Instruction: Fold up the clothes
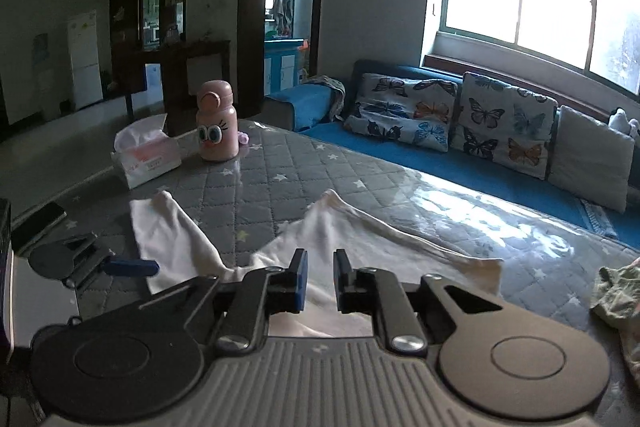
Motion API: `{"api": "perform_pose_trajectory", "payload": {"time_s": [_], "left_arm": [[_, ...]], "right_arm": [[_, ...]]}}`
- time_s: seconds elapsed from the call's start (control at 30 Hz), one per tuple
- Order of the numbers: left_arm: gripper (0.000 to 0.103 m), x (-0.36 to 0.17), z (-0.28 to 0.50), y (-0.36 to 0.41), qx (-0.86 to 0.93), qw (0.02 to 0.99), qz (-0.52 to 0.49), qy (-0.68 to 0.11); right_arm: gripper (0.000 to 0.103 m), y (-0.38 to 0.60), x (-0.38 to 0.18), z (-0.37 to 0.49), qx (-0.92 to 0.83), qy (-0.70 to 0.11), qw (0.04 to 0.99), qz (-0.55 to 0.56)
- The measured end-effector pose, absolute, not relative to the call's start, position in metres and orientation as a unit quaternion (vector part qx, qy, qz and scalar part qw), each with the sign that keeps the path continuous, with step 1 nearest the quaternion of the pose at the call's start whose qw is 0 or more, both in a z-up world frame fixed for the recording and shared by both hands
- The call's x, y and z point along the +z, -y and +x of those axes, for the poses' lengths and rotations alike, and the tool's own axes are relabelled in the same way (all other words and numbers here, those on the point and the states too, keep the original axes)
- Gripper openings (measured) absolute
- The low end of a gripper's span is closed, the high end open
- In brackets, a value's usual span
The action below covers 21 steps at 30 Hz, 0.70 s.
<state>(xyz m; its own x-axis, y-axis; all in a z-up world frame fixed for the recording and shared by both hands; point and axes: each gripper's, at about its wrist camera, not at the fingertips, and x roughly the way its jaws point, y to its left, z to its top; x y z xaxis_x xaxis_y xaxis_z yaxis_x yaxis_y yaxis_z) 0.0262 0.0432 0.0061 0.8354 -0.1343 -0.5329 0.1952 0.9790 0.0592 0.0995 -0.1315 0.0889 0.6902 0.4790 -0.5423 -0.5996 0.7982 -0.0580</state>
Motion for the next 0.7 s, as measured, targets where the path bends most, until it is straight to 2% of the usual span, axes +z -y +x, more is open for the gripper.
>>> {"api": "perform_pose_trajectory", "payload": {"time_s": [0.2, 0.27, 0.47, 0.6, 0.63, 0.7], "left_arm": [[0.099, 0.012, 0.03, -0.032, -0.101, 0.957, 0.056, -0.266], [0.094, 0.014, 0.032, -0.027, -0.11, 0.957, 0.056, -0.263], [0.077, 0.01, 0.045, -0.01, -0.119, 0.951, 0.06, -0.28], [0.074, 0.003, 0.053, -0.009, -0.112, 0.946, 0.049, -0.299], [0.073, 0.002, 0.053, -0.009, -0.111, 0.945, 0.049, -0.302], [0.073, -0.001, 0.053, -0.009, -0.114, 0.943, 0.053, -0.307]], "right_arm": [[0.016, 0.174, 0.07, 0.098, 0.27, -0.296, 0.904, -0.147], [0.02, 0.19, 0.055, 0.097, 0.266, -0.319, 0.896, -0.155], [0.02, 0.214, 0.015, 0.087, 0.264, -0.369, 0.877, -0.157], [0.02, 0.224, -0.002, 0.086, 0.264, -0.389, 0.872, -0.137], [0.021, 0.226, -0.002, 0.085, 0.265, -0.387, 0.873, -0.131], [0.034, 0.232, 0.002, 0.083, 0.266, -0.383, 0.878, -0.112]]}}
